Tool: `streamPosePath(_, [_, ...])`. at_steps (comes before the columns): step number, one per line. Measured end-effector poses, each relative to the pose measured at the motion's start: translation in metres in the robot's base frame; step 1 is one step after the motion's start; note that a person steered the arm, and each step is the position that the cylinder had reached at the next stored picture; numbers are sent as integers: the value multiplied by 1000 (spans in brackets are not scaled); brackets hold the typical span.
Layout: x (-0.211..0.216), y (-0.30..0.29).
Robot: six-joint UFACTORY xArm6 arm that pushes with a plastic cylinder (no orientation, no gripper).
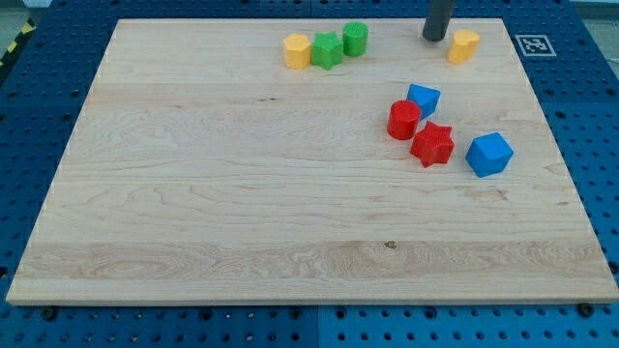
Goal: Place the yellow heart to the top right of the blue triangle
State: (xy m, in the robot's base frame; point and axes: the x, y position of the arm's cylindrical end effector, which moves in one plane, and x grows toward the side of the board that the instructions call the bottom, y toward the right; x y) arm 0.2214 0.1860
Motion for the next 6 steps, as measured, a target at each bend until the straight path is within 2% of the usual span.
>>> streamPosePath(1, [35,58])
streamPosePath(2, [101,70])
streamPosePath(4, [46,62])
streamPosePath(5, [51,35])
streamPosePath(6, [106,40])
